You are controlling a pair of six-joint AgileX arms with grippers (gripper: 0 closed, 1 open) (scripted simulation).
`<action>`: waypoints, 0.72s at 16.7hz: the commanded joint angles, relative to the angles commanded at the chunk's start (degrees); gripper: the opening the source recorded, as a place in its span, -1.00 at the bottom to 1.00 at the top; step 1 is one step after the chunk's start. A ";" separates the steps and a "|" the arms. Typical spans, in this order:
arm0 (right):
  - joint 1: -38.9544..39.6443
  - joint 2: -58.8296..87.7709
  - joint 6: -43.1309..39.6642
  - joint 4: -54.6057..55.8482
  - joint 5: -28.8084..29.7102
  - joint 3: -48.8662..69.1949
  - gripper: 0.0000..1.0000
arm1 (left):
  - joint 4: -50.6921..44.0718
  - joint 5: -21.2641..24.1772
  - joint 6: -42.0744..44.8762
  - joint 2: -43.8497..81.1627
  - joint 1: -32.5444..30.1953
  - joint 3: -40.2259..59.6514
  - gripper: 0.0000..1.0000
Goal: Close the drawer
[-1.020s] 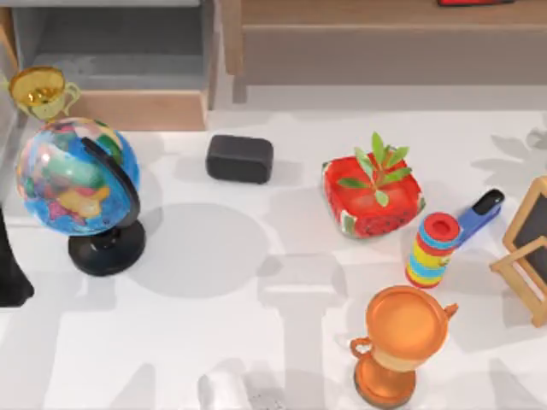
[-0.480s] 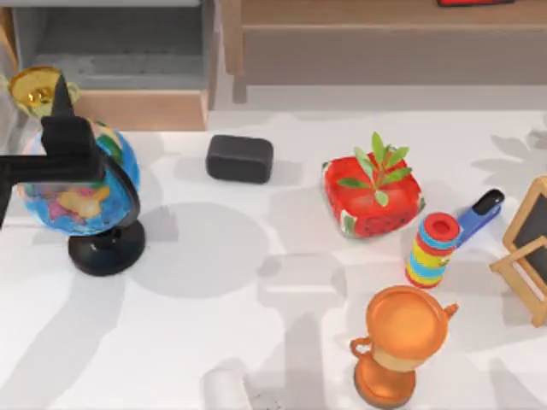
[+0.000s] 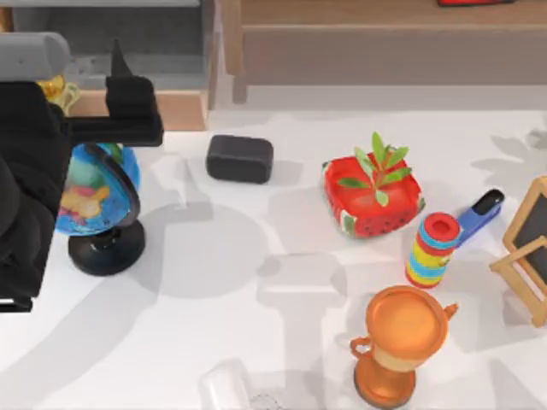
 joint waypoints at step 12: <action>0.00 0.00 0.00 0.00 0.00 0.00 1.00 | 18.58 13.12 16.06 10.46 22.77 0.72 1.00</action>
